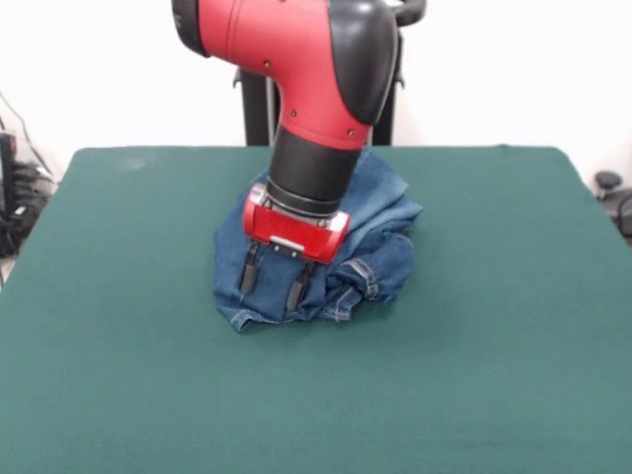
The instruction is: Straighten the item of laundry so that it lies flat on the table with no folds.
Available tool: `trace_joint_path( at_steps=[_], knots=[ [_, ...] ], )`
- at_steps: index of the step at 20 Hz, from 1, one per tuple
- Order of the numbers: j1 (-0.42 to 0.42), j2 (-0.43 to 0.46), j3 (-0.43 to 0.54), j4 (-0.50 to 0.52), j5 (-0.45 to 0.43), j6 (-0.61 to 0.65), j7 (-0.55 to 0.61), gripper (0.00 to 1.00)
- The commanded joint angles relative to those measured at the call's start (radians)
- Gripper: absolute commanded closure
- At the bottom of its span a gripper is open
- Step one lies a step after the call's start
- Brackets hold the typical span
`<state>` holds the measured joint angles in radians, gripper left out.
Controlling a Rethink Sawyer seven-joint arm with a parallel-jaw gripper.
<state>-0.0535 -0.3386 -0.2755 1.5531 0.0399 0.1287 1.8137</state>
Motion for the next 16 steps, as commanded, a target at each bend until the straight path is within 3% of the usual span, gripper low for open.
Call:
trace_joint_path(
  at_steps=[1, 11, 16],
  knots=[
    [-0.055, 0.080, 0.066, -0.014, -0.089, 0.016, 0.030, 0.00],
    [-0.057, 0.066, 0.087, -0.019, -0.100, 0.161, 0.031, 0.00],
    [-0.073, 0.072, 0.120, -0.013, -0.094, 0.170, 0.036, 0.00]
  ],
)
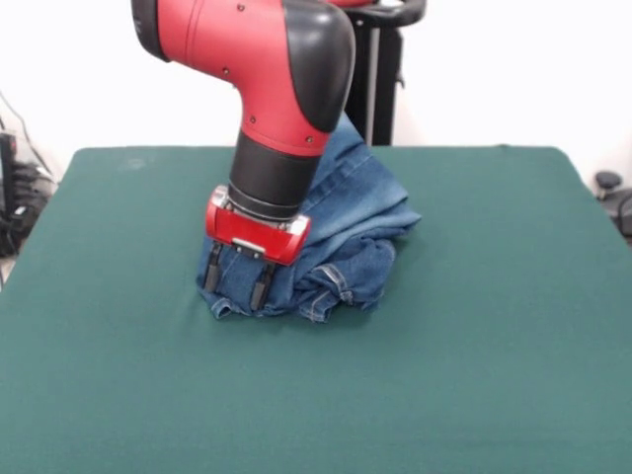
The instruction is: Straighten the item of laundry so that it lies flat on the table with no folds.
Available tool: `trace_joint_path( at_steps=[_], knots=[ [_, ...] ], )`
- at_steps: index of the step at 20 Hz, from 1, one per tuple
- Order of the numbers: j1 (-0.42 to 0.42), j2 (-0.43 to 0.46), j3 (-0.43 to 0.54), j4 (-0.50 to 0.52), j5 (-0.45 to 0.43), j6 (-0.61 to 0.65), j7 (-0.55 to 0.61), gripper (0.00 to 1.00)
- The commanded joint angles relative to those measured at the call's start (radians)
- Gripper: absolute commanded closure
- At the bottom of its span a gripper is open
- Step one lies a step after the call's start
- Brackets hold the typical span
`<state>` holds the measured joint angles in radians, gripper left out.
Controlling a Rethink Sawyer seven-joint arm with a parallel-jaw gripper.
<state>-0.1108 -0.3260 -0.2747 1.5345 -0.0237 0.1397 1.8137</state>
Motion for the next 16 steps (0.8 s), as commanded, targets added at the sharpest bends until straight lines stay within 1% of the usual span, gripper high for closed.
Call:
trace_joint_path(
  at_steps=[1, 7, 12, 13, 16],
  knots=[
    [-0.020, 0.061, 0.126, 0.006, -0.029, 0.159, 0.036, 0.00],
    [-0.015, 0.086, 0.134, -0.020, -0.012, 0.166, 0.051, 0.00],
    [0.009, 0.094, 0.110, -0.034, -0.004, 0.172, 0.070, 0.00],
    [0.008, 0.094, 0.112, -0.040, -0.016, 0.171, 0.058, 1.00],
    [-0.021, 0.083, 0.147, -0.023, -0.019, 0.162, 0.046, 1.00]
  ],
)
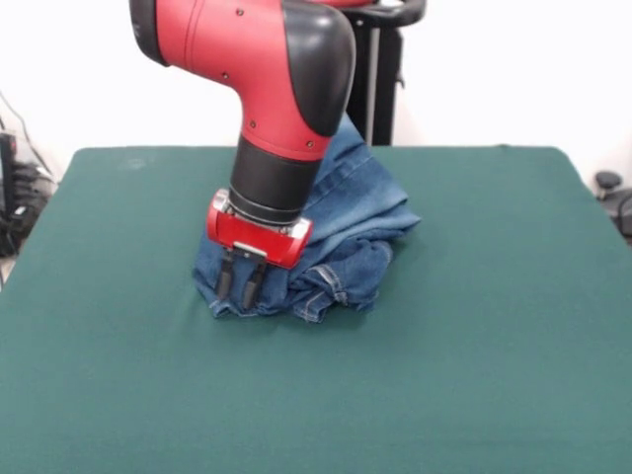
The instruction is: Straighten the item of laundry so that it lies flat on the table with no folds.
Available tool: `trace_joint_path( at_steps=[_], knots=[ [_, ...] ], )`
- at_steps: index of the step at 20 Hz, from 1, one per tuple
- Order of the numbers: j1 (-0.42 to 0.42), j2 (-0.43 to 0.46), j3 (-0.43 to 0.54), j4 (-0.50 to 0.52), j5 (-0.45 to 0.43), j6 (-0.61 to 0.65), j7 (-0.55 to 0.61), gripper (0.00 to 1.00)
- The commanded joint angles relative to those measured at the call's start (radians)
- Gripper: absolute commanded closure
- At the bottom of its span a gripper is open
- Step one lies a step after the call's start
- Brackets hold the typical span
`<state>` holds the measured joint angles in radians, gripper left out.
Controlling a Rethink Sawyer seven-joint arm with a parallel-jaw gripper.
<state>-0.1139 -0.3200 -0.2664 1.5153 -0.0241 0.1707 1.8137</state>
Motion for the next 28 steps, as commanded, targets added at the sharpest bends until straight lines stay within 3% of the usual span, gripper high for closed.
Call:
trace_joint_path(
  at_steps=[1, 14, 28],
  knots=[
    [-0.006, 0.080, 0.124, -0.011, -0.010, 0.151, 0.057, 1.00],
    [0.009, 0.068, 0.117, 0.007, 0.013, 0.149, 0.097, 1.00],
    [0.132, -0.028, -0.020, 0.032, 0.067, 0.300, 0.205, 1.00]
  ],
)
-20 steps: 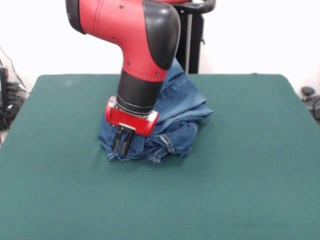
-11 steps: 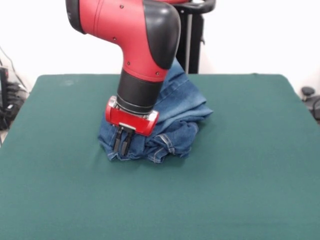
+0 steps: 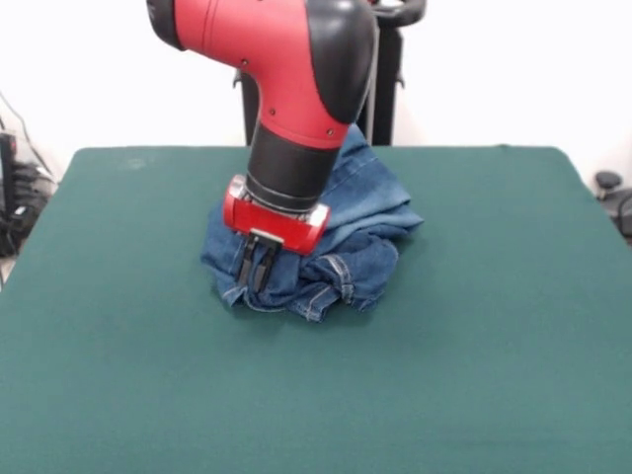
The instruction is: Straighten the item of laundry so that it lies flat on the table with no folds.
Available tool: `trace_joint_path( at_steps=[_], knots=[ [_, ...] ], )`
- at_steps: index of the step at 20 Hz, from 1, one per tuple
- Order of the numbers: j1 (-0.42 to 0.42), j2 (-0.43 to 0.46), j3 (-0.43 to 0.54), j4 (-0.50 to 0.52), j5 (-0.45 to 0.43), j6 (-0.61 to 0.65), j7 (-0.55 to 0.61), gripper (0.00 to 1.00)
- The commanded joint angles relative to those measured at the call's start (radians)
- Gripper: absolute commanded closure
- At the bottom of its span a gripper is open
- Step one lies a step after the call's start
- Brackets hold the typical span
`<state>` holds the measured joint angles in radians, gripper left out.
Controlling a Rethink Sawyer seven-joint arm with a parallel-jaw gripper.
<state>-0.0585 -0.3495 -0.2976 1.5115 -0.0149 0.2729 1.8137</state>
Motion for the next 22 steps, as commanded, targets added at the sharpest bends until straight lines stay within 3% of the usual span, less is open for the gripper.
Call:
trace_joint_path(
  at_steps=[1, 7, 22],
  knots=[
    [0.091, -0.006, 0.002, 0.036, 0.062, 0.214, 0.214, 1.00],
    [0.170, -0.056, -0.045, 0.052, 0.090, 0.267, 0.267, 1.00],
    [0.257, -0.099, -0.073, 0.037, 0.174, 0.418, 0.327, 1.00]
  ],
)
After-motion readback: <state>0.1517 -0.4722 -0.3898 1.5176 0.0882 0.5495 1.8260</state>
